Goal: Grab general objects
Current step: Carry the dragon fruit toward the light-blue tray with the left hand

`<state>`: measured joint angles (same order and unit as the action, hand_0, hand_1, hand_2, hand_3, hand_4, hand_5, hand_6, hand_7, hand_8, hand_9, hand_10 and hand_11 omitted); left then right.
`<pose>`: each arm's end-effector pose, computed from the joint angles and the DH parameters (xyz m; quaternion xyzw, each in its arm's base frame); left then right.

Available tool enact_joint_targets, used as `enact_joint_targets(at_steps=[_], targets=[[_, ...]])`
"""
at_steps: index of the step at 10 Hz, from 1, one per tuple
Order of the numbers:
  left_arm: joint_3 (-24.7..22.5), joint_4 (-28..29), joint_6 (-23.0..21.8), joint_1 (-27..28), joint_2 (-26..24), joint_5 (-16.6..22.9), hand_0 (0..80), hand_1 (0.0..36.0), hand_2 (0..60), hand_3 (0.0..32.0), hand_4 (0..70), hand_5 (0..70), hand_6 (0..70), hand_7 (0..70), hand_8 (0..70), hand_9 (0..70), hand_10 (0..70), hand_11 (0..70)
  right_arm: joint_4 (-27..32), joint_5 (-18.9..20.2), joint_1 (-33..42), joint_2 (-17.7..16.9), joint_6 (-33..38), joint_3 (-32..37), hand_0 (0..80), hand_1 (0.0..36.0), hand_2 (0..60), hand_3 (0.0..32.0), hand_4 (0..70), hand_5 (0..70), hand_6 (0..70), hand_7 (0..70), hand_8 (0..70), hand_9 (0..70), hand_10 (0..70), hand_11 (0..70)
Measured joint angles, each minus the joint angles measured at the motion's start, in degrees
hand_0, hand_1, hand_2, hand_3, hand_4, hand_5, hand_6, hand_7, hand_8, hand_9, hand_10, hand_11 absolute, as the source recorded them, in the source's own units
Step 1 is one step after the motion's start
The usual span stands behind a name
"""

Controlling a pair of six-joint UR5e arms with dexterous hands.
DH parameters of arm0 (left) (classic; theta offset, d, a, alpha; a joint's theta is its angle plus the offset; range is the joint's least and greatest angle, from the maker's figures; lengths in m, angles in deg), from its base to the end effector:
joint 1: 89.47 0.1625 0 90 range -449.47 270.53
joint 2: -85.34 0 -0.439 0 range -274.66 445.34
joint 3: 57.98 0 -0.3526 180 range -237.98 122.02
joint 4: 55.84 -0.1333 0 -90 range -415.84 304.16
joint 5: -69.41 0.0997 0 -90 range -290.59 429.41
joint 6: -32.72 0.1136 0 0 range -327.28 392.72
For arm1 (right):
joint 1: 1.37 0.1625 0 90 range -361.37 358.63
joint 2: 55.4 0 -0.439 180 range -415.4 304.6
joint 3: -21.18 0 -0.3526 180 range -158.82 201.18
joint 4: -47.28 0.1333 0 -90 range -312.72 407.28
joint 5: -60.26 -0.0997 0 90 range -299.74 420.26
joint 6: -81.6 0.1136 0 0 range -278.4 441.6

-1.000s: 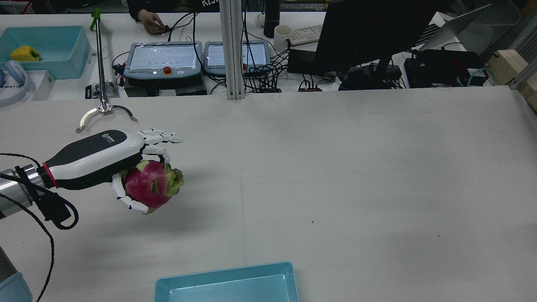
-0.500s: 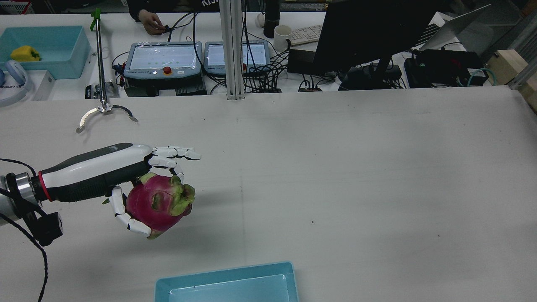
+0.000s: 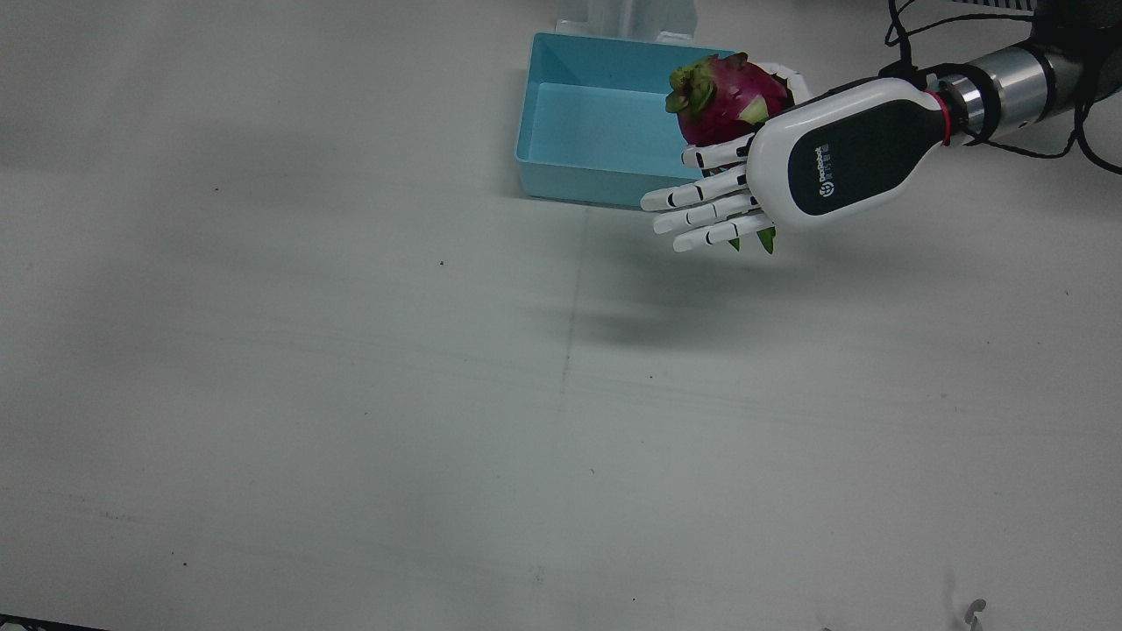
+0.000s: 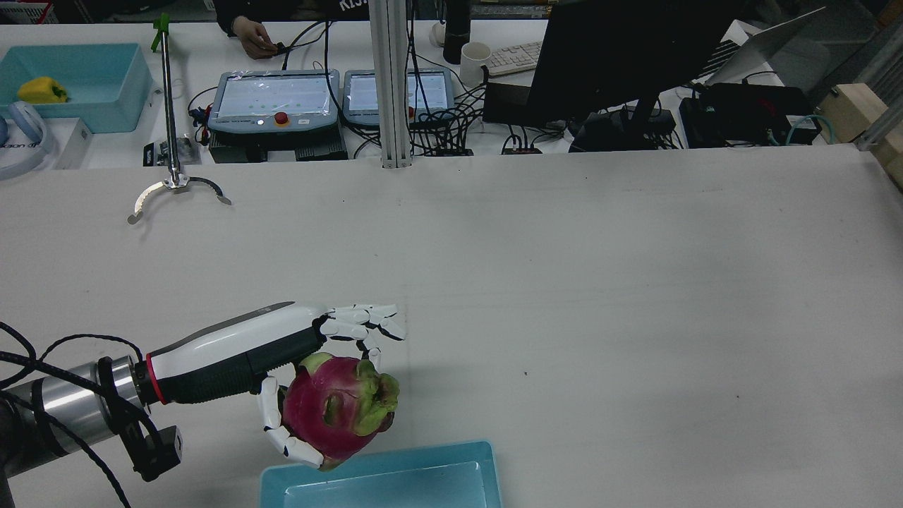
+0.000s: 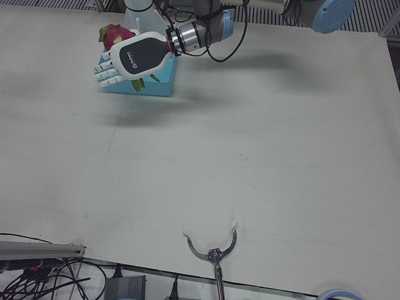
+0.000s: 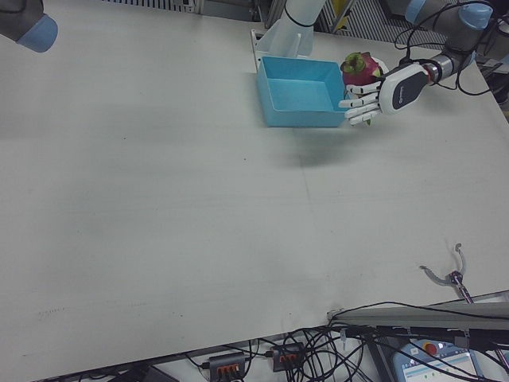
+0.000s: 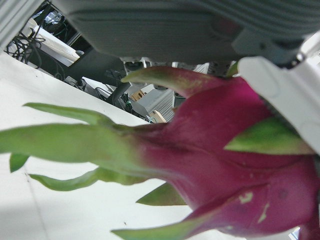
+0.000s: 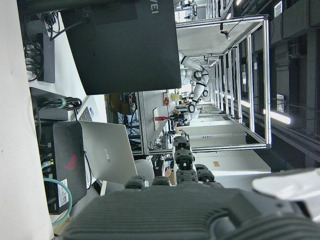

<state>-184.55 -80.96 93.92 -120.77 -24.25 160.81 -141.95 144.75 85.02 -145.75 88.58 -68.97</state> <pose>0.3528 -0.3673 0.3101 0.0130 0.8704 -0.2372 0.4313 0.1159 -0.4533 0.7196 0.0231 0.6465 -0.7607 0.0535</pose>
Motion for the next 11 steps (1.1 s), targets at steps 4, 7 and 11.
enact_joint_targets(at_steps=[4,7,11], targets=[[2.5,0.0,-0.1,7.1,-3.7,-2.7,54.0,25.2,54.0,0.0,51.6,70.0,15.6,22.4,16.4,4.7,6.3,10.1,0.0,0.0,0.0,0.0,0.0,0.0,0.0,0.0,0.0,0.0,0.0,0.0,0.0,0.0,0.0,0.0,0.0,0.0],[5.2,0.0,-0.1,11.0,-7.4,-2.9,52.8,23.3,50.5,0.0,50.7,70.0,15.2,22.7,16.2,4.8,6.0,9.3,0.0,0.0,0.0,0.0,0.0,0.0,0.0,0.0,0.0,0.0,0.0,0.0,0.0,0.0,0.0,0.0,0.0,0.0],[6.0,1.3,-0.3,11.8,-8.0,-0.7,40.1,1.4,0.2,0.0,20.2,29.2,4.6,11.6,11.1,0.9,2.6,3.4,0.0,0.0,0.0,0.0,0.0,0.0,0.0,0.0,0.0,0.0,0.0,0.0,0.0,0.0,0.0,0.0,0.0,0.0]])
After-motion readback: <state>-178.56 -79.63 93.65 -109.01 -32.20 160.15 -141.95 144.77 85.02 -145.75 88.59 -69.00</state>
